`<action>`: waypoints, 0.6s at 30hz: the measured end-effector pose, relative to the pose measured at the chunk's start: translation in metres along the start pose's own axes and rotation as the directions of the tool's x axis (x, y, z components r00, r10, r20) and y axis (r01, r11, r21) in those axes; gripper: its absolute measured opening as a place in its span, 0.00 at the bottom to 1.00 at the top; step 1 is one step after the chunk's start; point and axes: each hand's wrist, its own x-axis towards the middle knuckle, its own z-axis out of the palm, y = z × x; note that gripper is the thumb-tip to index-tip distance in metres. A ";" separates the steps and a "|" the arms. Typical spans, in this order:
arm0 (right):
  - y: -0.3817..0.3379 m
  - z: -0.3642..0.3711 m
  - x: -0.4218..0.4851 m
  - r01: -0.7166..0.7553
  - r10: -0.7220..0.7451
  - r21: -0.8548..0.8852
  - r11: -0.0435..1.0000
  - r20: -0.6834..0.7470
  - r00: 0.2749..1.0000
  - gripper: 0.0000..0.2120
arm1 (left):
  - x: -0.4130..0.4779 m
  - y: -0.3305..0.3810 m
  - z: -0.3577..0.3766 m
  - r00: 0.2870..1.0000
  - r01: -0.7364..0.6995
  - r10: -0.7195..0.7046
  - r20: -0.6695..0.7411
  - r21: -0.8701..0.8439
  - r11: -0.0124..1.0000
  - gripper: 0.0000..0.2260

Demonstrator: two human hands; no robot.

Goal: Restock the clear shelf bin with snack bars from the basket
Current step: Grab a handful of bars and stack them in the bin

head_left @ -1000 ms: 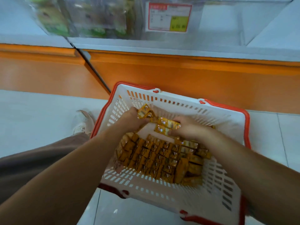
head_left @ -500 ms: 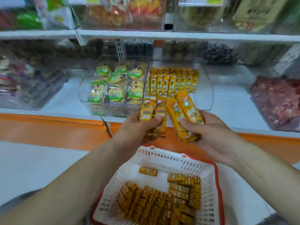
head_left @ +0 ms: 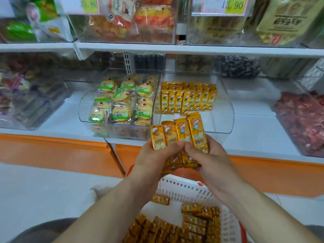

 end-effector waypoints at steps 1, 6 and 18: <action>0.001 0.001 0.003 -0.001 0.001 -0.004 1.000 0.011 1.000 0.22 | 0.003 0.002 0.001 1.000 -0.011 0.011 -0.016 -0.010 1.000 0.14; 0.000 0.007 0.013 -0.030 0.028 0.025 0.999 0.083 0.996 0.16 | 0.014 0.013 -0.003 0.997 -0.022 0.022 -0.070 -0.002 1.000 0.15; -0.021 0.002 0.029 0.050 -0.064 -0.131 0.990 -0.107 0.992 0.24 | 0.022 0.040 -0.024 0.984 -0.126 0.145 -0.104 0.176 0.976 0.21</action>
